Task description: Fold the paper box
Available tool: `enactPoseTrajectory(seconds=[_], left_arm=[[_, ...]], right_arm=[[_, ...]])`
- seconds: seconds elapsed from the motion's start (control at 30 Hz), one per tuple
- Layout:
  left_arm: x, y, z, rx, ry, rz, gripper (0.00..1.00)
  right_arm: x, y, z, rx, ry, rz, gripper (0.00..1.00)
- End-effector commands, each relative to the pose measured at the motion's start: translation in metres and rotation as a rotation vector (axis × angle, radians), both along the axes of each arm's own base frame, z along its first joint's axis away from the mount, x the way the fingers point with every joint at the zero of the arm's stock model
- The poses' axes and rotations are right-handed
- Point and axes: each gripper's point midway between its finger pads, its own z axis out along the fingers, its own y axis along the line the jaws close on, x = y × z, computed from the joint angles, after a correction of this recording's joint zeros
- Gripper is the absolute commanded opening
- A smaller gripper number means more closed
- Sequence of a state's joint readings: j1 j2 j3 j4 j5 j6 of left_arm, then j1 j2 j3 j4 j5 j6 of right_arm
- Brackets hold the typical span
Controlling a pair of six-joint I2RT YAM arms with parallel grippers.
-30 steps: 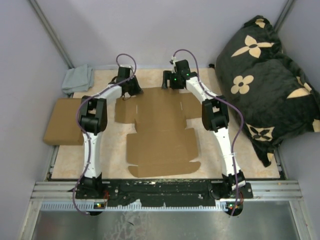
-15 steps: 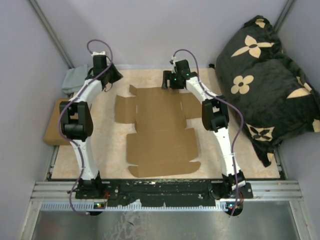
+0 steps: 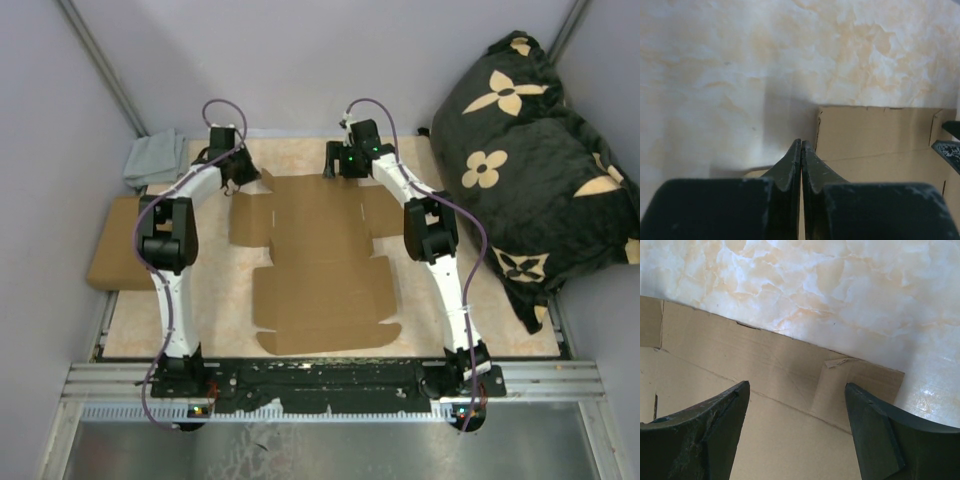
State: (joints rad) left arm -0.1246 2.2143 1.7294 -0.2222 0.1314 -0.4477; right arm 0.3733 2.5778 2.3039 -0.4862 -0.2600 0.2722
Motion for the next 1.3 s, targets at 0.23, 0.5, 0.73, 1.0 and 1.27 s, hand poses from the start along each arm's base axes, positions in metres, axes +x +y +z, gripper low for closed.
enactPoseTrajectory(seconds=[0.23,0.5,0.73,1.0,1.27], left_arm=[[0.006,-0.065,0.011,-0.037,-0.053,-0.137,0.06],[0.007,-0.082,-0.034,-0.022,0.051,-0.167,0.06],[-0.006,-0.072,-0.075,0.010,0.157,-0.158,0.06],[-0.009,-0.065,-0.036,0.012,0.105,-0.142,0.09],[-0.002,-0.038,0.073,0.078,-0.091,-0.074,0.24]], right_arm=[[-0.017,0.003,-0.024,-0.016,0.086,0.013,0.78],[-0.018,0.002,-0.025,-0.022,0.091,0.017,0.78],[-0.018,0.003,-0.020,-0.018,0.087,0.014,0.78],[-0.018,0.002,-0.004,-0.009,0.073,0.007,0.79],[-0.001,-0.022,0.066,-0.072,-0.060,-0.084,0.87]])
